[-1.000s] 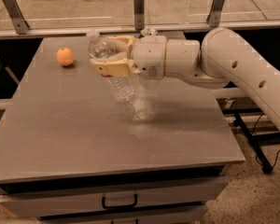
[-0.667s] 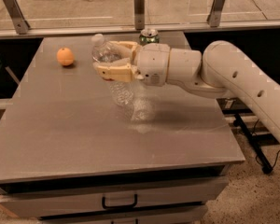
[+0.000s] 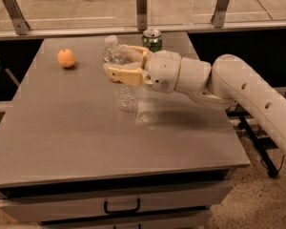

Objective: Place water bottle upright

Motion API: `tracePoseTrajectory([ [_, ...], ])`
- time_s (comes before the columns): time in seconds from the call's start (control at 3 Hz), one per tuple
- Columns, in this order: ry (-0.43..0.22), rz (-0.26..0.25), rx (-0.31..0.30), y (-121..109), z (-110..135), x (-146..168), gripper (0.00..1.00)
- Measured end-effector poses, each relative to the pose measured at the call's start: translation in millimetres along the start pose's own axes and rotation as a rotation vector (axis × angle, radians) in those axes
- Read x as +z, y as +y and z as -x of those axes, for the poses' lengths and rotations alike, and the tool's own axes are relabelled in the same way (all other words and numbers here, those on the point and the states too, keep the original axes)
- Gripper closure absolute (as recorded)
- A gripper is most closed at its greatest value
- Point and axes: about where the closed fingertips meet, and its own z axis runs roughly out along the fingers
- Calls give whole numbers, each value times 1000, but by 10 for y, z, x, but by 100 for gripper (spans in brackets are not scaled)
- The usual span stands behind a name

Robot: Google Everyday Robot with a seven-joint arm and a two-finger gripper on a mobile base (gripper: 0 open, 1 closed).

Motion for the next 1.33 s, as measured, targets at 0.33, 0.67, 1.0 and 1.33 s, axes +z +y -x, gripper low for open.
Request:
tracePoseTrajectory([
  [0.33, -17, -7, 5, 0, -21, -53, 35],
  [0.67, -27, -7, 1, 35, -34, -90, 12],
  [1.0, -24, -9, -1, 60, -32, -114, 0],
  [1.33, -19, -9, -3, 62, -25, -114, 0],
])
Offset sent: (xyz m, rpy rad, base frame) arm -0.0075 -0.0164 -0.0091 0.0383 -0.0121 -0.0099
